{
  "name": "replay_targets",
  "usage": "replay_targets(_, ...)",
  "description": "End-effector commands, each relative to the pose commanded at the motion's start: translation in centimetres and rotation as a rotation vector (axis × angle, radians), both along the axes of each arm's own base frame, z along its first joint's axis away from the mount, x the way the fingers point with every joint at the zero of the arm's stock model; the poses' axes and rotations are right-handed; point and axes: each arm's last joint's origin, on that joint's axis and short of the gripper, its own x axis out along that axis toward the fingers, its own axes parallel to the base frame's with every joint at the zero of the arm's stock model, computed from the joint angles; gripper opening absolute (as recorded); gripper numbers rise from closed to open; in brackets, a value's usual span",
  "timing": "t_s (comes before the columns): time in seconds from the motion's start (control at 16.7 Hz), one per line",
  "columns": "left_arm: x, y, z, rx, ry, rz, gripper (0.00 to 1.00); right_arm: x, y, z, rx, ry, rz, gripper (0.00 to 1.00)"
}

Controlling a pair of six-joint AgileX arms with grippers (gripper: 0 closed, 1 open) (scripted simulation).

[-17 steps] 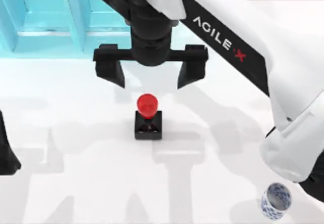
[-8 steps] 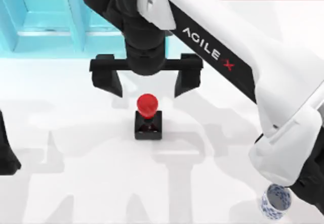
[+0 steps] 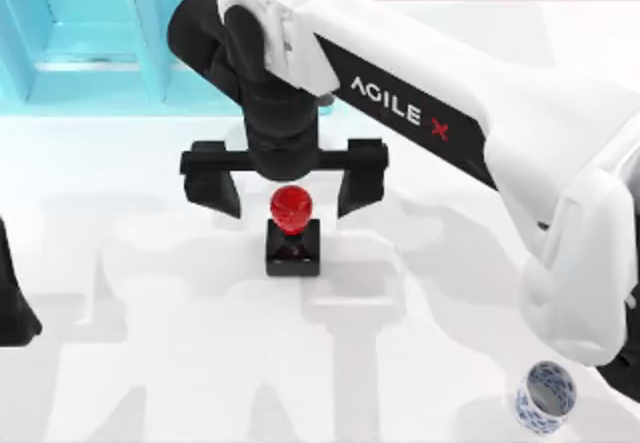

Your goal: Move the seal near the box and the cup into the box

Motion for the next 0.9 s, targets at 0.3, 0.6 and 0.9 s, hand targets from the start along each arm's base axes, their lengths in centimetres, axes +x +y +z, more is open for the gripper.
replay_targets(0.3,0.0,0.0,0.0,0.000,0.000,0.000,1.00,-0.1,-0.2,-2.9,0.004,-0.004,0.000,1.00)
replay_targets(0.6,0.0,0.0,0.0,0.000,0.000,0.000,1.00,-0.1,-0.2,-3.1,0.005,-0.005,0.000,1.00)
replay_targets(0.9,0.0,0.0,0.0,0.000,0.000,0.000,1.00,-0.1,-0.2,-3.1,0.005,-0.005,0.000,0.62)
